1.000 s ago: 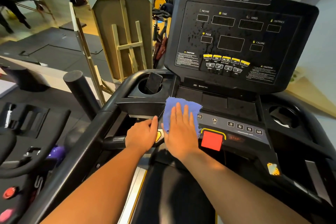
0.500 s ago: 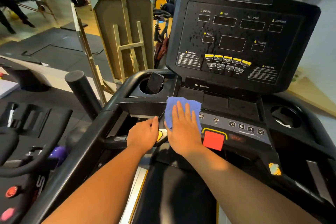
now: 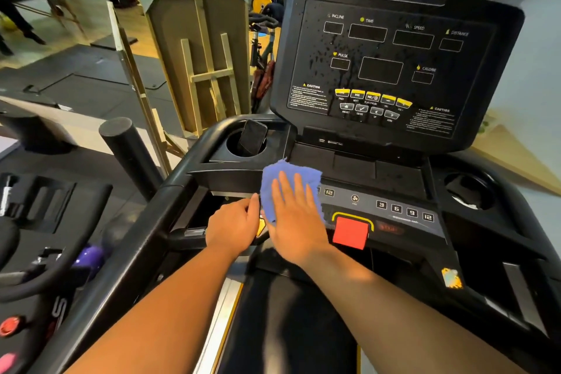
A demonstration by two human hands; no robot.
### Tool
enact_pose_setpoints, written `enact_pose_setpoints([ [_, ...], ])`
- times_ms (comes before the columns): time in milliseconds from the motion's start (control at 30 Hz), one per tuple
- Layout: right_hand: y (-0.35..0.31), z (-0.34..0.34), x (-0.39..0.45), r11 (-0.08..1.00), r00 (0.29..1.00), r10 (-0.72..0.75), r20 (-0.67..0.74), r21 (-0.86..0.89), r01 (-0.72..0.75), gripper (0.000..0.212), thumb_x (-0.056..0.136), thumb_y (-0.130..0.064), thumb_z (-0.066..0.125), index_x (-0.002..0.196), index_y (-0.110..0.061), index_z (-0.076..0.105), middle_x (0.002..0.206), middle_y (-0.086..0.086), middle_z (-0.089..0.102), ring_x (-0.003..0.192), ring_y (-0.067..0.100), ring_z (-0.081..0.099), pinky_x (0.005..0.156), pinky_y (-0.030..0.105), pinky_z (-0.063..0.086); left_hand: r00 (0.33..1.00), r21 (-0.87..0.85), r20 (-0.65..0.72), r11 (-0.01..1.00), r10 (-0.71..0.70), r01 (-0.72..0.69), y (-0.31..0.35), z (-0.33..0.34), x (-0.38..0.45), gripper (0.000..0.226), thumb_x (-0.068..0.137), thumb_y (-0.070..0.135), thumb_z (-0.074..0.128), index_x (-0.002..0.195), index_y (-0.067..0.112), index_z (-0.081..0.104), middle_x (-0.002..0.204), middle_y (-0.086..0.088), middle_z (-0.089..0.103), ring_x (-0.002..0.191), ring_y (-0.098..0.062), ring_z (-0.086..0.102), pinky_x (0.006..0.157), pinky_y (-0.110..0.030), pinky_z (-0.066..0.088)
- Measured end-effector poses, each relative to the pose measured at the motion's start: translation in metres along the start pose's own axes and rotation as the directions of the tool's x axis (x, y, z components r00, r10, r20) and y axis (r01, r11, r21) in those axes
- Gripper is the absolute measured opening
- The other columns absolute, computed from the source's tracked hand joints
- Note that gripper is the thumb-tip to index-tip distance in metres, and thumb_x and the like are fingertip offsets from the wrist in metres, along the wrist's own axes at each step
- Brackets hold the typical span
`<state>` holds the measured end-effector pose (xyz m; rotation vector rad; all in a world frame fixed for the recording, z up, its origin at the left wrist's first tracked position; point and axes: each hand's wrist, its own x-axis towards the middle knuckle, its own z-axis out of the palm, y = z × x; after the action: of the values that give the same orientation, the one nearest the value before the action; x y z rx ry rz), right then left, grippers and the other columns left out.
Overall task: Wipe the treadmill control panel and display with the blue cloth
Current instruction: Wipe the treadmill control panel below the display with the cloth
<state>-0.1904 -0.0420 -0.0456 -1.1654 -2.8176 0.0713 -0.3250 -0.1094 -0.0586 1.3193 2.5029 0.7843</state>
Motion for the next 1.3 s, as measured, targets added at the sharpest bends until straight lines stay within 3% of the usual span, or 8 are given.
enact_pose_setpoints([
  [233,0.044,0.009,-0.029,0.986,0.982,-0.164,-0.096,-0.008,0.164,0.072,0.098,-0.037,0.044,0.157,-0.005,0.019,0.166,0.011,0.012,0.154,0.026,0.002,0.124,0.047,0.012,1.0,0.023,0.006,1.0,0.006,-0.006,0.001,-0.002,0.0,0.062,0.107,0.05,0.023,0.068,0.021,0.061,0.066,0.002,0.063,0.066,-0.014,0.06,0.068,-0.035,0.048],
  [533,0.118,0.013,-0.082,0.981,0.978,0.177,-0.111,-0.066,-0.184,0.074,0.098,-0.042,0.037,0.158,-0.005,0.015,0.166,0.011,0.011,0.154,0.031,0.007,0.123,0.049,0.019,0.999,0.079,0.032,0.997,0.019,-0.021,0.004,-0.005,-0.001,0.064,0.108,0.047,0.02,0.075,0.014,0.064,0.073,0.0,0.063,0.07,-0.017,0.056,0.073,-0.033,0.038],
  [633,0.113,0.007,-0.088,0.929,0.92,0.366,-0.14,-0.006,-0.37,0.077,0.096,-0.037,0.055,0.157,-0.005,0.021,0.165,0.012,0.02,0.152,0.034,0.016,0.122,0.049,0.024,0.999,0.059,0.024,0.998,0.026,-0.028,0.002,-0.002,-0.001,0.065,0.107,0.049,0.019,0.073,0.015,0.062,0.07,-0.001,0.064,0.069,-0.015,0.059,0.071,-0.033,0.04],
  [767,0.057,-0.001,-0.056,0.857,0.838,0.514,-0.185,0.056,-0.513,0.077,0.101,-0.048,0.033,0.155,0.004,0.018,0.162,0.026,0.019,0.15,0.045,0.014,0.123,0.055,0.014,0.999,0.048,0.015,0.998,0.03,-0.031,0.002,-0.001,0.0,0.064,0.108,0.049,0.02,0.073,0.015,0.063,0.068,-0.002,0.064,0.066,-0.013,0.06,0.065,-0.03,0.038],
  [933,-0.005,0.0,-0.02,0.996,0.996,0.081,-0.044,-0.027,-0.082,0.08,0.1,-0.046,0.039,0.159,-0.007,0.002,0.165,0.017,-0.009,0.151,0.043,-0.012,0.119,0.054,-0.012,1.0,0.037,0.014,0.999,0.021,-0.021,0.0,0.001,0.001,0.064,0.107,0.052,0.02,0.071,0.02,0.063,0.07,0.001,0.066,0.072,-0.02,0.063,0.07,-0.035,0.043],
  [1100,0.026,0.001,-0.031,0.954,0.953,-0.296,0.061,-0.038,0.299,0.078,0.099,-0.034,0.042,0.159,-0.013,-0.001,0.166,0.007,-0.013,0.151,0.031,-0.019,0.122,0.049,-0.013,0.999,0.033,0.045,0.999,-0.021,0.02,0.001,0.001,0.001,0.066,0.105,0.057,0.018,0.077,0.024,0.068,0.074,0.002,0.068,0.074,-0.022,0.061,0.073,-0.035,0.041],
  [1200,0.053,0.007,-0.044,0.942,0.943,-0.332,0.027,-0.046,0.333,0.076,0.094,-0.029,0.041,0.16,-0.015,0.007,0.168,0.003,-0.002,0.154,0.023,-0.011,0.124,0.044,-0.008,0.999,0.042,0.045,0.999,-0.01,0.008,0.002,0.0,0.002,0.065,0.106,0.053,0.018,0.071,0.022,0.064,0.069,0.002,0.066,0.071,-0.02,0.061,0.069,-0.034,0.041],
  [1300,0.054,0.001,-0.027,0.989,0.989,-0.144,0.018,0.007,0.144,0.075,0.097,-0.029,0.04,0.159,-0.013,0.003,0.167,0.004,-0.007,0.153,0.024,-0.014,0.124,0.046,-0.001,1.0,0.04,0.03,0.999,0.002,-0.003,0.002,-0.001,0.001,0.064,0.106,0.05,0.021,0.067,0.019,0.06,0.067,0.001,0.064,0.067,-0.016,0.059,0.065,-0.032,0.04],
])
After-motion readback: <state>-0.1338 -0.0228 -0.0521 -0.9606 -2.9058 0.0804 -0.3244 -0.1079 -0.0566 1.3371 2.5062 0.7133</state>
